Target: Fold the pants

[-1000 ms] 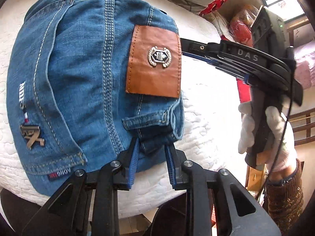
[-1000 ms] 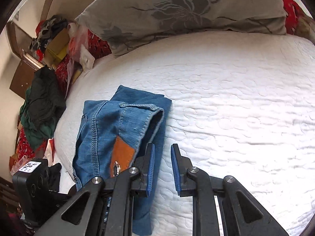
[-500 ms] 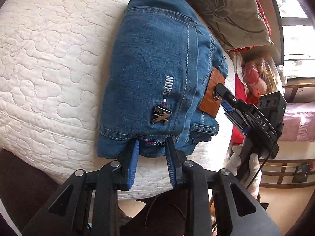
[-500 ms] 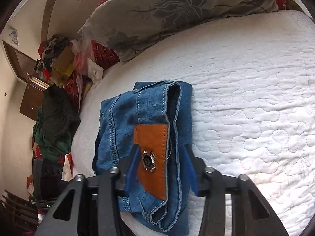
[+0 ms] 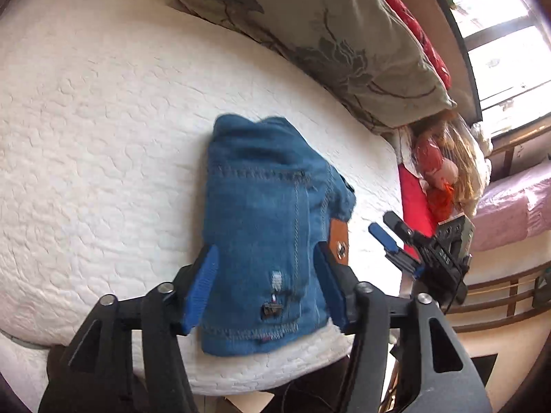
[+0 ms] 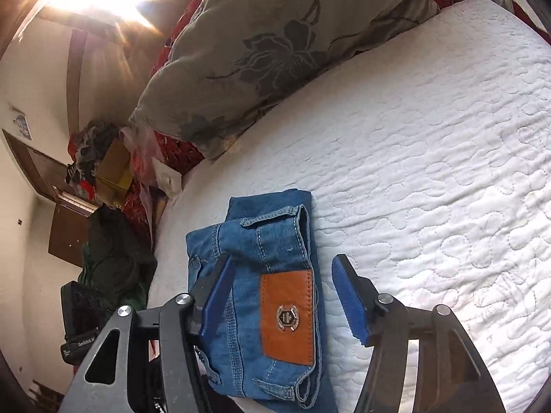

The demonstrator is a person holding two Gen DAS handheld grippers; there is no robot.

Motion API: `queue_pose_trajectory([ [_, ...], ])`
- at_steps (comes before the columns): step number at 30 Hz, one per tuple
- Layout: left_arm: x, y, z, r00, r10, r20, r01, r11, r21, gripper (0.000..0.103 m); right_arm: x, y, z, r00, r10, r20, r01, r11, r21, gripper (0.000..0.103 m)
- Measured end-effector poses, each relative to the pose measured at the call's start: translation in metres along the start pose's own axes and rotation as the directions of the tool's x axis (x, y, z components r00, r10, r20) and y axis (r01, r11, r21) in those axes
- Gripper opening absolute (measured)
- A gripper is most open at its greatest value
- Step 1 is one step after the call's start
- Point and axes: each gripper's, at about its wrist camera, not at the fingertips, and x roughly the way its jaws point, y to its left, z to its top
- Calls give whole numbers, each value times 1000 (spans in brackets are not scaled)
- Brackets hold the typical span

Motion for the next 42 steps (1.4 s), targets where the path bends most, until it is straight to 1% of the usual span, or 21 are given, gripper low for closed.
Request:
queue_pose_trajectory([
  [3,44,13,42,997,-14,-77,8,997,-80,62,33,-1,7,999,-47,-28,48,999,27,61],
  [4,61,13,54,995,-2,-101,-8,995,-98,62,43,-2,8,997,-60,-44,62,998,32,61],
  [6,81,10,69,991,66,-115,-76,994,-84,64,52,3,11,997,-59,-42,59,998,-3,35],
  [7,87,4,74,989,108,-98,-112,993,-47,65,52,6,12,997,-78,-20,78,996,-35,26],
  [8,94,-1,78,984,159,-79,-160,987,-11,68,54,5,14,996,-93,-6,92,995,-47,20],
  [9,103,-4,82,977,201,-67,-200,980,18,68,60,-4,15,993,-120,-18,120,992,-35,16],
  [10,112,-4,85,972,220,-79,-218,975,33,70,67,-15,14,990,-131,-49,131,991,-3,14],
  [11,116,-1,86,972,218,-91,-217,976,24,73,71,-24,13,991,-115,-63,117,993,31,15],
  [13,112,3,87,978,185,-94,-188,982,-28,73,66,-24,12,996,-84,-43,85,996,39,17],
  [14,106,5,87,982,162,-96,-166,986,-35,72,61,-21,11,996,-87,-35,88,996,29,22],
  [15,100,8,86,986,137,-98,-142,989,-48,72,54,-18,9,996,-85,-26,86,996,27,22],
  [18,69,25,74,995,56,-85,-63,994,-89,72,30,-17,-4,1000,-7,-24,8,999,46,26],
  [19,58,30,65,996,42,-80,-49,995,-92,72,23,-18,-11,1000,8,-30,-7,999,54,34],
  [20,50,35,56,997,24,-79,-32,995,-95,72,17,-20,-20,999,22,-34,-20,998,59,46],
  [22,40,42,35,995,-16,-95,6,995,-102,72,8,-24,-38,999,37,-34,-34,997,73,53],
  [26,45,43,0,988,-56,-142,40,993,-113,72,10,-39,-69,996,84,-43,-76,984,161,53],
  [29,69,41,-14,976,-80,-204,47,986,-159,73,24,-40,-85,990,121,-76,-104,974,200,53],
  [31,76,41,-18,974,-80,-212,42,983,-178,73,31,-33,-89,989,117,-90,-101,981,166,56],
  [33,78,35,-18,975,-68,-212,33,986,-165,78,36,-30,-90,989,112,-94,-99,985,140,60],
  [38,86,23,-19,977,-16,-211,-12,991,-131,87,39,-29,-86,982,135,-131,-115,982,147,70],
  [42,92,19,-20,980,-11,-200,-14,993,-121,97,41,-23,-87,982,133,-132,-116,985,127,75],
])
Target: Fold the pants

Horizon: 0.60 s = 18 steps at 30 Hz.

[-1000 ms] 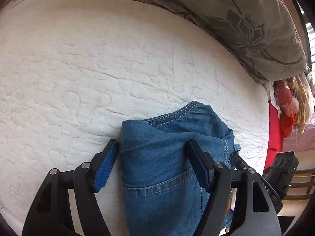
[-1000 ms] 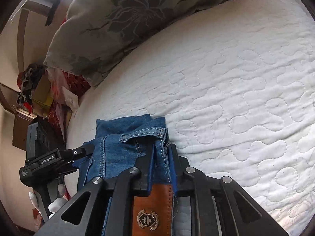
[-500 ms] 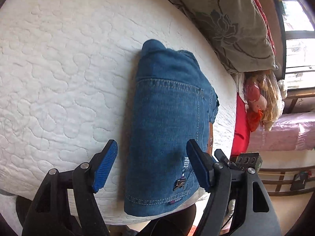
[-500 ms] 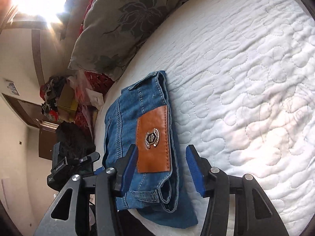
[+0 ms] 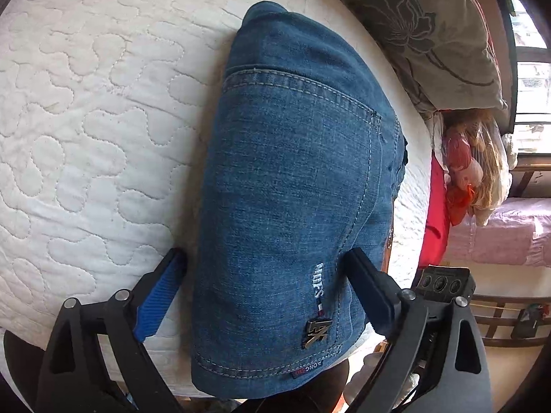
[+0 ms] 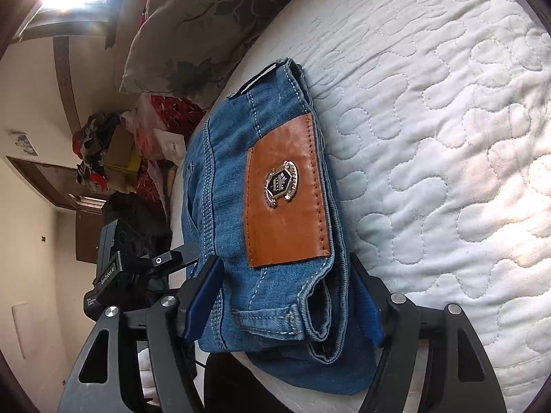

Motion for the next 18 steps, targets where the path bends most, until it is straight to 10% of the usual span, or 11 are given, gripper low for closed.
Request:
queue_pose_trajectory([
  [9,4,-3,1,1000,1,9,-1,1000,8,103,6,8,3,1000,22,-6,-22,1000,1,95],
  [14,-3,-6,2,998,42,38,-42,999,-2,75,3,6,-2,997,-75,4,75,996,-54,41],
  [18,-13,-19,-13,988,115,105,-124,989,82,51,-1,40,-14,982,-182,49,188,959,-213,34],
])
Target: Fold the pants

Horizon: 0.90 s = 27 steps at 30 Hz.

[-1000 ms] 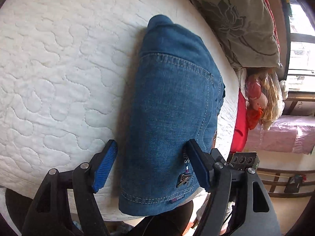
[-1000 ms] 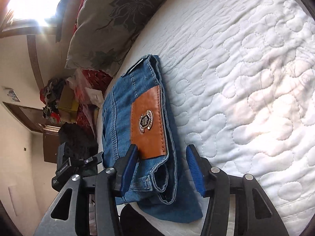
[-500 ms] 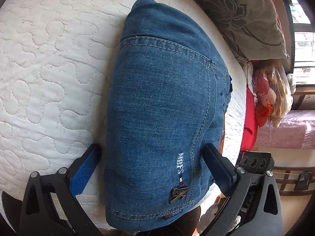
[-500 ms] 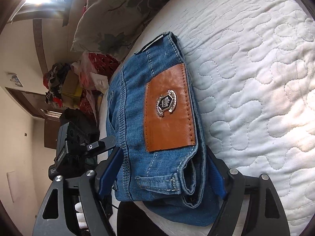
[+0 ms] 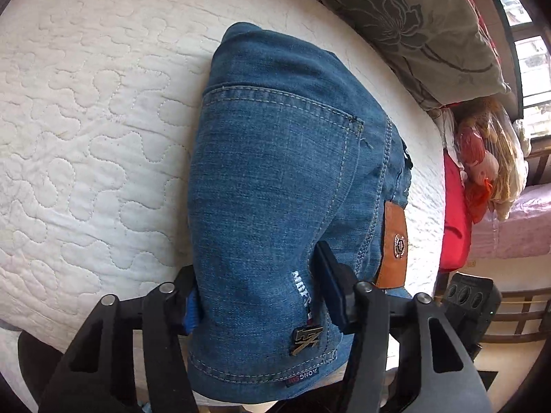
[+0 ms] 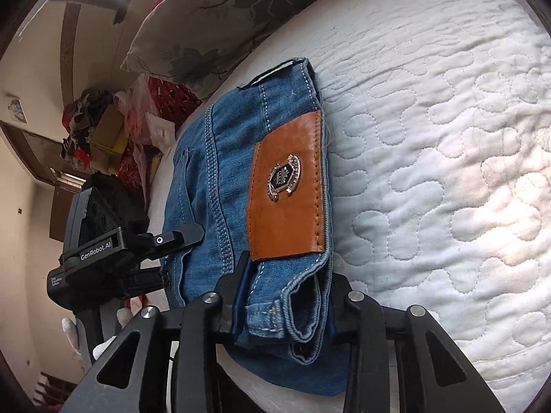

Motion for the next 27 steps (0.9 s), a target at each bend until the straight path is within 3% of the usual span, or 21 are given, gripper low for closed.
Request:
queue_pose_trajectory([
  [3,-15,-1,-3,999,-1,35,0,1000,23,45,-4,27,-2,999,-46,15,47,995,-89,33],
  [12,-70,25,8,984,45,172,-48,999,14,44,8,89,2,999,-30,21,33,982,-185,33],
  [22,-124,72,43,941,109,321,-99,994,-46,44,49,173,20,998,-34,56,51,940,-336,33],
  [27,-122,93,63,919,155,362,-144,988,-58,44,83,194,18,988,-111,107,147,881,-449,35],
])
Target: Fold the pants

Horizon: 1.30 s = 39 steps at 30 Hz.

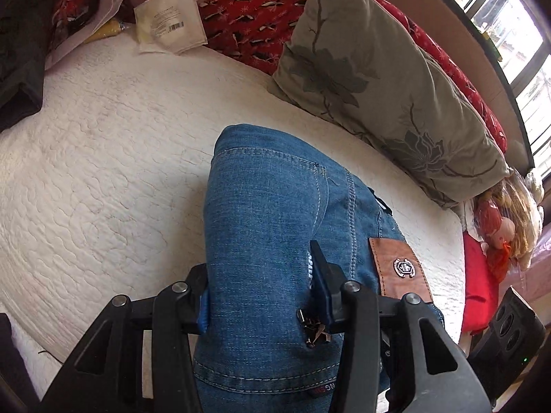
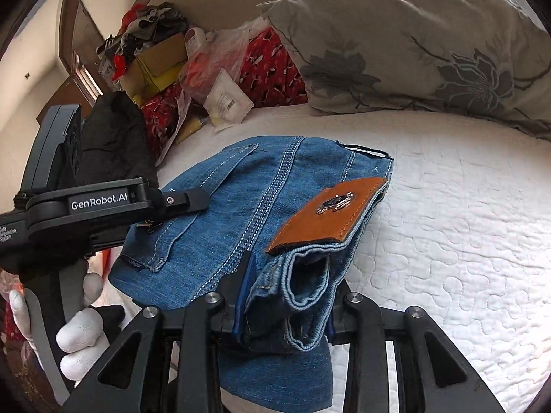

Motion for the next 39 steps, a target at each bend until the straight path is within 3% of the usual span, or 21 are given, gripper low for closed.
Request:
queue_pose_trajectory([
  [3,47,20,-7,988,88,-126,-91,996,-19,46,43,-12,-12,988,-3,-151,14,997,71,35],
  [4,62,31,-14,980,89,-177,-99,994,-50,48,51,-19,-19,984,-4,-179,21,995,95,40],
  [5,67,42,-20,982,72,-172,-88,992,-86,54,54,-23,-24,984,20,-178,1,993,118,45],
  [7,62,51,-26,992,11,-123,-25,993,-119,55,50,-32,-28,986,58,-153,-34,987,155,47],
  [12,61,44,-25,991,34,-127,-45,995,-87,56,44,-36,-21,982,60,-177,-30,985,171,50],
  [16,48,51,-24,991,-22,-135,5,992,-124,55,24,-39,-19,986,80,-148,-50,980,194,50],
  [22,24,77,19,990,-114,-87,94,974,-207,56,6,-80,13,991,130,-34,-110,928,356,56],
  [26,57,79,61,970,-142,-198,99,972,-213,61,32,-97,42,990,138,-29,-114,904,413,65],
  [28,77,76,70,953,-168,-252,109,967,-232,61,52,-100,52,995,83,-55,-52,907,418,67],
  [30,93,73,73,943,-181,-280,112,963,-243,61,72,-103,57,992,105,-73,-65,904,422,67],
  [31,101,71,74,936,-189,-296,114,961,-250,61,82,-101,59,987,137,-88,-88,904,418,62],
  [32,108,68,76,928,-209,-309,126,956,-266,61,89,-96,62,984,141,-113,-86,917,390,43],
  [33,111,65,78,928,-203,-314,118,956,-270,61,89,-89,66,987,94,-130,-46,943,331,40],
  [35,107,57,84,944,-178,-278,111,964,-240,61,78,-85,74,992,100,-74,-77,960,271,28],
  [37,101,54,89,968,-142,-207,99,974,-204,59,78,-93,71,992,103,-70,-81,960,269,27],
  [38,104,51,90,978,-74,-193,42,985,-166,59,87,-95,66,991,66,-117,-34,966,256,26],
  [39,112,50,90,978,-6,-210,-23,990,-136,59,95,-96,62,989,49,-141,-13,970,244,26],
])
